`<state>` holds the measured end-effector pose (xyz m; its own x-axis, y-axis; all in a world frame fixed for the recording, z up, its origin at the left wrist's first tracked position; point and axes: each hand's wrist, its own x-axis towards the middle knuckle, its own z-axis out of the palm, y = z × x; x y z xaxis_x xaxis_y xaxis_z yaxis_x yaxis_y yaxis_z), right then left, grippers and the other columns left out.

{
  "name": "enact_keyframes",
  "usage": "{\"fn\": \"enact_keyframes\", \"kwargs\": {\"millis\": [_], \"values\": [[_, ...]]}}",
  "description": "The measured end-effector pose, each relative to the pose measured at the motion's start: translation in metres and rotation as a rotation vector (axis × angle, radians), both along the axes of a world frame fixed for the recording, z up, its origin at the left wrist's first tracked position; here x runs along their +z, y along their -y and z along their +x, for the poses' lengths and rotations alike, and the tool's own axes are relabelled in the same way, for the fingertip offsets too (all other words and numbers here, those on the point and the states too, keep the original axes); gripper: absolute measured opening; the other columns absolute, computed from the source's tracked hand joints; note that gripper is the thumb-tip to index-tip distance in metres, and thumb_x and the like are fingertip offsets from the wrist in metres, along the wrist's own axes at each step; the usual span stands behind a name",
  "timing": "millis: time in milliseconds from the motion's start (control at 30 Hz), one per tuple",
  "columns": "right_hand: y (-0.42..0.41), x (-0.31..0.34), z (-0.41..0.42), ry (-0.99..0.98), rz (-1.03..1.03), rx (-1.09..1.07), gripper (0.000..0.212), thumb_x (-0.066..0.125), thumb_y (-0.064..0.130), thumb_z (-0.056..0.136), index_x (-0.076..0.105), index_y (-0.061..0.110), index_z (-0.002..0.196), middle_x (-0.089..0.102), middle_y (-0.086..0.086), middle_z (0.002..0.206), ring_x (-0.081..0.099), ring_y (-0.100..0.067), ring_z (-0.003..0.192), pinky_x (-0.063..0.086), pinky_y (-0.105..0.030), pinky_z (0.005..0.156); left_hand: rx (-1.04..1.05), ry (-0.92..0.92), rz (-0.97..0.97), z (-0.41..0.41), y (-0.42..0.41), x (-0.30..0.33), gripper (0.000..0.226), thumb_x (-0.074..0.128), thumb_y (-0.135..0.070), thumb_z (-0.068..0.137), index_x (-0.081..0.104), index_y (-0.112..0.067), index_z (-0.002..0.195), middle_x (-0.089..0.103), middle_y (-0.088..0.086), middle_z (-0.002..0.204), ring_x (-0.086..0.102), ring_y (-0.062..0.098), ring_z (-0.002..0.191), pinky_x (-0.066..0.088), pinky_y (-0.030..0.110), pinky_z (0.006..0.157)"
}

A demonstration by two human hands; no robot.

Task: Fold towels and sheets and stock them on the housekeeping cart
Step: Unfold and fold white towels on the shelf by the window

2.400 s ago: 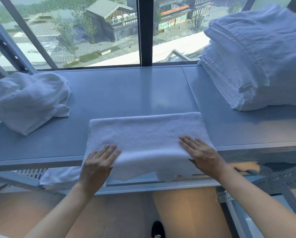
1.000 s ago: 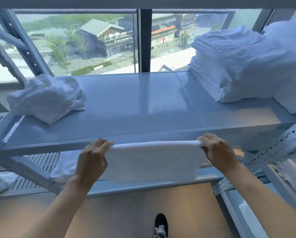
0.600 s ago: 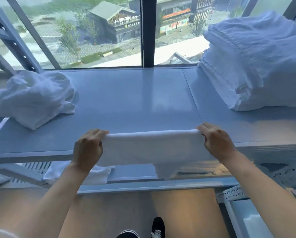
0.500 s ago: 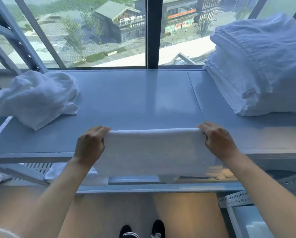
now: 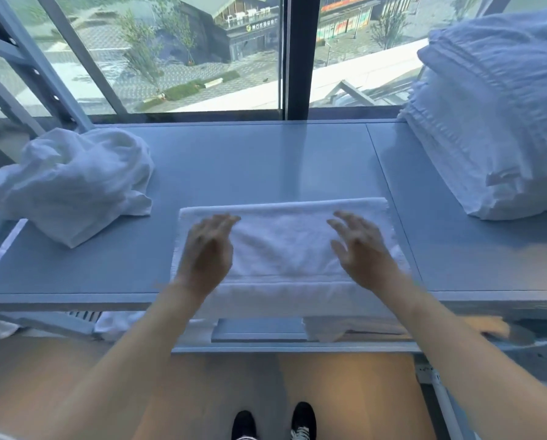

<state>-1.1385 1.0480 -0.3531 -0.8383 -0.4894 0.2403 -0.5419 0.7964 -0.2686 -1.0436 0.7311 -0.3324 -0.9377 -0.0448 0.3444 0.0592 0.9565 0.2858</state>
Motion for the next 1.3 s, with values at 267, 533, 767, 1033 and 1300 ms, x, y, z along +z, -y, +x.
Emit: {"fn": "enact_keyframes", "kwargs": {"millis": [267, 533, 767, 1033, 1300], "values": [[0.016, -0.036, 0.051, 0.161, 0.075, 0.082, 0.057, 0.039, 0.045, 0.104, 0.038, 0.025, 0.157, 0.025, 0.005, 0.169, 0.019, -0.019, 0.156, 0.015, -0.049, 0.125, -0.134, 0.246, -0.037, 0.058, -0.022, -0.057, 0.055, 0.032, -0.046, 0.103, 0.043, -0.030, 0.155, 0.036, -0.004, 0.165, 0.032, 0.021, 0.152, 0.027, 0.055, 0.121], [0.047, -0.029, 0.082, 0.125, 0.100, 0.138, 0.067, 0.045, 0.051, 0.101, 0.032, 0.022, 0.159, 0.019, 0.001, 0.171, 0.011, -0.019, 0.159, 0.013, -0.055, 0.125, -0.100, 0.305, -0.122, 0.055, 0.003, -0.046, 0.059, 0.026, -0.044, 0.101, 0.041, -0.028, 0.156, 0.029, -0.002, 0.168, 0.026, 0.022, 0.155, 0.022, 0.057, 0.122], [0.065, -0.044, 0.116, 0.070, 0.260, 0.229, 0.096, 0.064, 0.024, 0.082, 0.016, 0.019, 0.164, 0.008, -0.004, 0.173, 0.001, -0.023, 0.160, 0.015, -0.059, 0.125, -0.243, 0.231, -0.169, 0.090, -0.028, -0.057, 0.073, 0.069, -0.031, 0.087, 0.045, -0.014, 0.154, 0.039, 0.006, 0.162, 0.039, 0.026, 0.149, 0.035, 0.057, 0.118], [0.074, -0.029, 0.087, 0.186, 0.237, 0.249, 0.103, 0.051, 0.013, 0.073, 0.006, 0.026, 0.165, 0.001, 0.004, 0.173, -0.008, -0.015, 0.159, -0.001, -0.048, 0.127, -0.234, 0.298, -0.154, 0.066, -0.014, -0.056, 0.082, 0.071, -0.044, 0.090, 0.036, -0.017, 0.159, 0.032, 0.001, 0.167, 0.028, 0.023, 0.155, 0.024, 0.054, 0.123], [0.056, -0.033, 0.115, 0.082, 0.143, 0.219, 0.083, 0.035, -0.005, 0.080, 0.032, 0.015, 0.161, 0.025, -0.003, 0.169, 0.020, -0.023, 0.157, 0.019, -0.046, 0.125, -0.268, 0.056, -0.121, 0.088, 0.002, -0.063, 0.061, 0.065, -0.010, 0.087, 0.056, -0.016, 0.147, 0.053, 0.004, 0.152, 0.052, 0.029, 0.137, 0.038, 0.049, 0.113]]}}
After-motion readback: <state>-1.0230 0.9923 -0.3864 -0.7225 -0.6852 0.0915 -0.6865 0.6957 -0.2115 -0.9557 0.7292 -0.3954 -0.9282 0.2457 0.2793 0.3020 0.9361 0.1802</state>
